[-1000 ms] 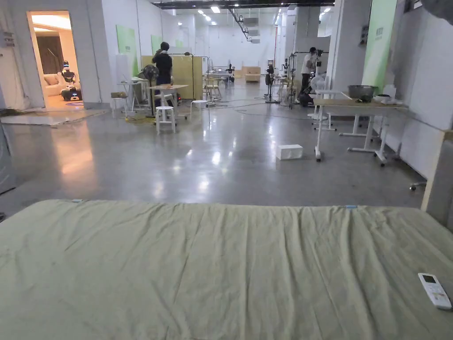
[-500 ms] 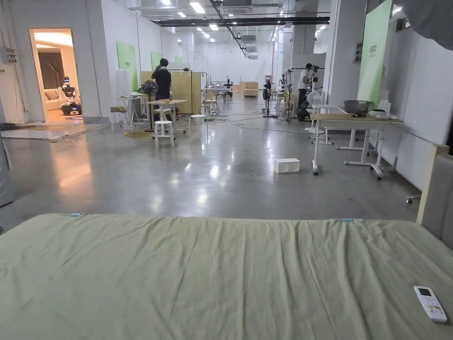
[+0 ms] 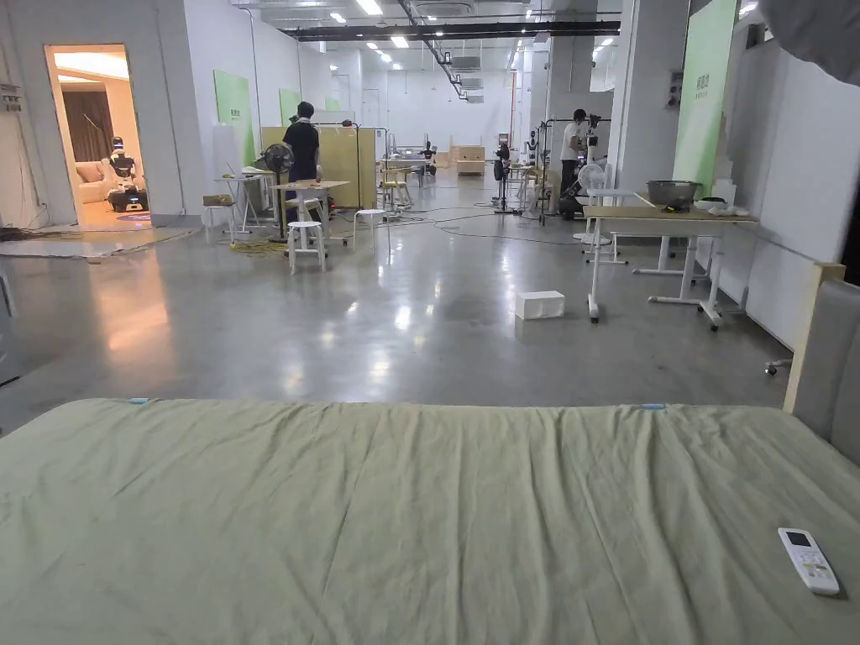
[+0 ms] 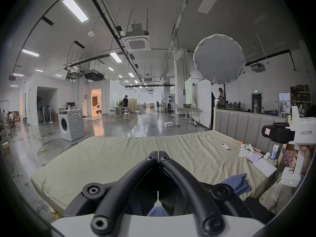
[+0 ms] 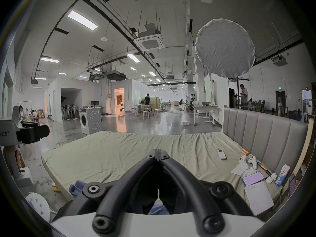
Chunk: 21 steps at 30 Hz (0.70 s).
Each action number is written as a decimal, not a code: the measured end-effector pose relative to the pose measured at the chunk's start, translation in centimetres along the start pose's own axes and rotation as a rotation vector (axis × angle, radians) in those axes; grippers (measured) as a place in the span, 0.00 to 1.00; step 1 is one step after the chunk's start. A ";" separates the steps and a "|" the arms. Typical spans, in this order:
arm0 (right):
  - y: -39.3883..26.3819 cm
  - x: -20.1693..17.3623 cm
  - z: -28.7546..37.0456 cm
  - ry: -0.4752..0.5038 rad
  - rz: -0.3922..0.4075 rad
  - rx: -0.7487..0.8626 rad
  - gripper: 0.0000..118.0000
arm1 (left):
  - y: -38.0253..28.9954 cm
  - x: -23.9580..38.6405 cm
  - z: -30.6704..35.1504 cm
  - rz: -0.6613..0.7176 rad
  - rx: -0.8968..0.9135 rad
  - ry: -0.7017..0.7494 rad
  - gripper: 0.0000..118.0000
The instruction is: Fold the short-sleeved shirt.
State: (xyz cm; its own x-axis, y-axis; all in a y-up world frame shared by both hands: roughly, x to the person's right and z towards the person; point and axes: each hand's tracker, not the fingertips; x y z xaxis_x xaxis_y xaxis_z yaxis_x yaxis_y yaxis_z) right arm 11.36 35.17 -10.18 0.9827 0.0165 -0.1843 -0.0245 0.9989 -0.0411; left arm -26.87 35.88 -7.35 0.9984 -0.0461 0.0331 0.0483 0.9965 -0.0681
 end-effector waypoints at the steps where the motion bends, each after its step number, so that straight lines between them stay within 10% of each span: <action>1: -0.1 0.1 0.0 -0.001 -0.007 -0.003 0.00 | 0.0 -0.1 0.0 0.003 -0.002 0.002 0.00; 7: -0.7 0.6 0.3 -0.009 -0.007 -0.030 0.00 | -1.3 -2.5 0.1 0.085 -0.044 -0.002 0.02; 13: -3.0 1.6 0.1 0.000 -0.098 -0.122 0.00 | -5.4 -8.6 -1.9 0.288 -0.144 -0.017 0.89; 21: -7.7 2.8 -0.6 -0.001 -0.136 -0.271 0.00 | -18.2 -17.5 -8.9 0.682 -0.437 -0.048 0.89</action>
State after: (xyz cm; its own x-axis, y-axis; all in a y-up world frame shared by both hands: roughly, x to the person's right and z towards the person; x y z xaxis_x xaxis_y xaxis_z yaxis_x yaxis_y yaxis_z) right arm 14.16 27.49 -11.01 0.9804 -0.1168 -0.1584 0.0597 0.9433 -0.3264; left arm -44.98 17.98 -15.55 0.8107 0.5744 -0.1137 -0.5529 0.6870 -0.4715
